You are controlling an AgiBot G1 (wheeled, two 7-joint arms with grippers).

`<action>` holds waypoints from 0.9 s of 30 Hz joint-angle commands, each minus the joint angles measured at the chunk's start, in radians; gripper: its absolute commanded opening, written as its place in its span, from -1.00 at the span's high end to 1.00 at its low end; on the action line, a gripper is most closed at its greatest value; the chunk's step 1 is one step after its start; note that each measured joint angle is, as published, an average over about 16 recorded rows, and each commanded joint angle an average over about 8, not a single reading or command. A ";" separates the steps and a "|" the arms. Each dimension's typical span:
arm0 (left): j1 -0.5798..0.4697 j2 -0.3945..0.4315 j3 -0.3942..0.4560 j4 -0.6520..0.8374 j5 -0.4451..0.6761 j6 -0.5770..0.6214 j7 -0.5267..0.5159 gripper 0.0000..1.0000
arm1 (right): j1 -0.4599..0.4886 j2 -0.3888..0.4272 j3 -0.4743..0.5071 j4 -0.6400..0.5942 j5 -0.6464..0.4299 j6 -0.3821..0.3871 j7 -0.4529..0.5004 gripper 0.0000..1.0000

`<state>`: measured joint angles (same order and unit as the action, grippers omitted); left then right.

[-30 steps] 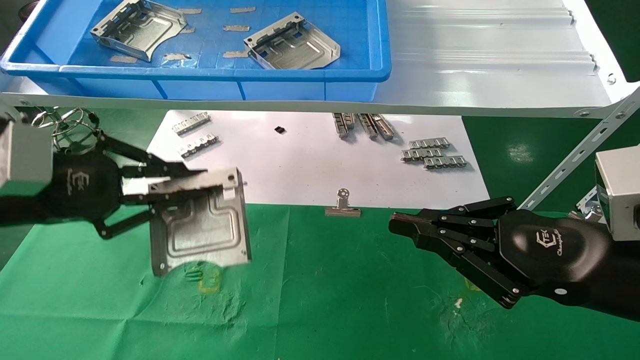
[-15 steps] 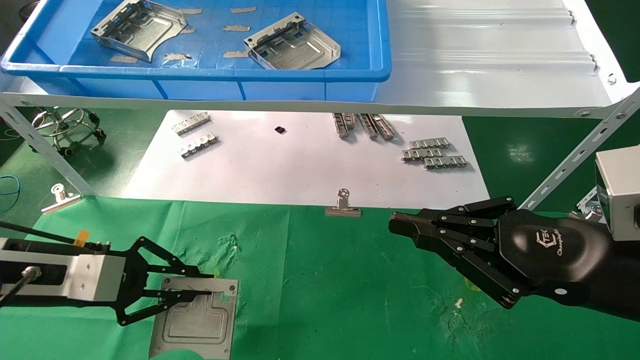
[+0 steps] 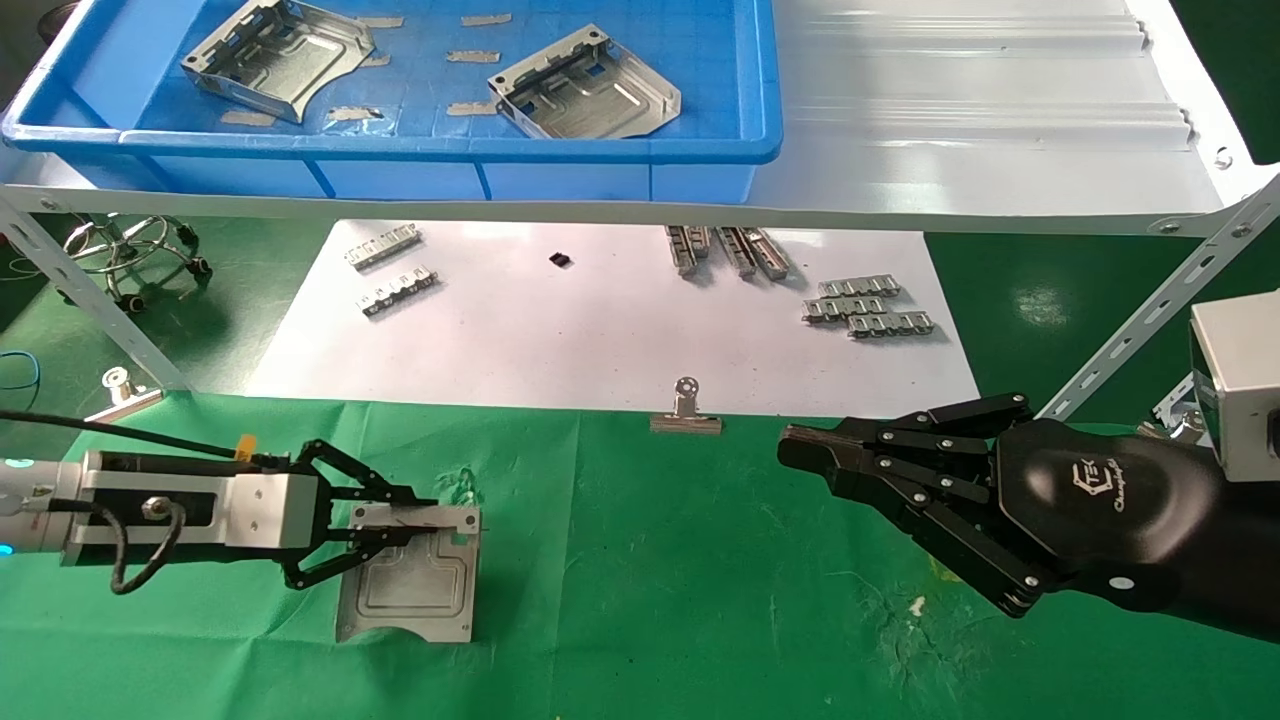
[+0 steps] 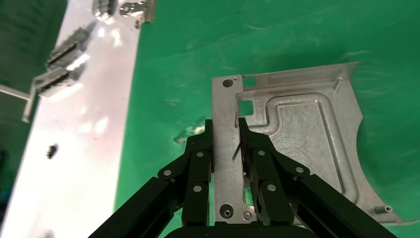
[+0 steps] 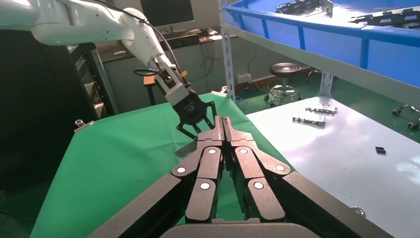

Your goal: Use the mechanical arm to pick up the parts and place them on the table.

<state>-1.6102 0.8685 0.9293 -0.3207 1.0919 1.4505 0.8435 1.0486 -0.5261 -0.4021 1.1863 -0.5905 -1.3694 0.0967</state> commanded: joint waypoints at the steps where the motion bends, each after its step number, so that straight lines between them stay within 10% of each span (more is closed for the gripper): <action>1: -0.004 0.013 0.000 0.024 0.002 -0.007 0.023 -0.46 | 0.000 0.000 0.000 0.000 0.000 0.000 0.000 1.00; 4: -0.008 0.025 0.003 0.050 0.009 -0.008 0.048 -0.98 | 0.000 0.000 0.000 0.000 0.000 0.000 0.000 1.00; 20: -0.049 0.030 -0.019 0.134 -0.038 0.101 0.033 -1.00 | 0.000 0.000 0.000 0.000 0.000 0.000 0.000 0.94; 27: -0.011 -0.011 -0.041 0.039 -0.130 0.163 -0.125 -1.00 | 0.000 0.000 0.000 0.000 0.000 0.000 0.000 -0.77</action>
<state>-1.6222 0.8638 0.8795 -0.2726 0.9799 1.6037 0.7334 1.0486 -0.5261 -0.4021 1.1863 -0.5905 -1.3694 0.0967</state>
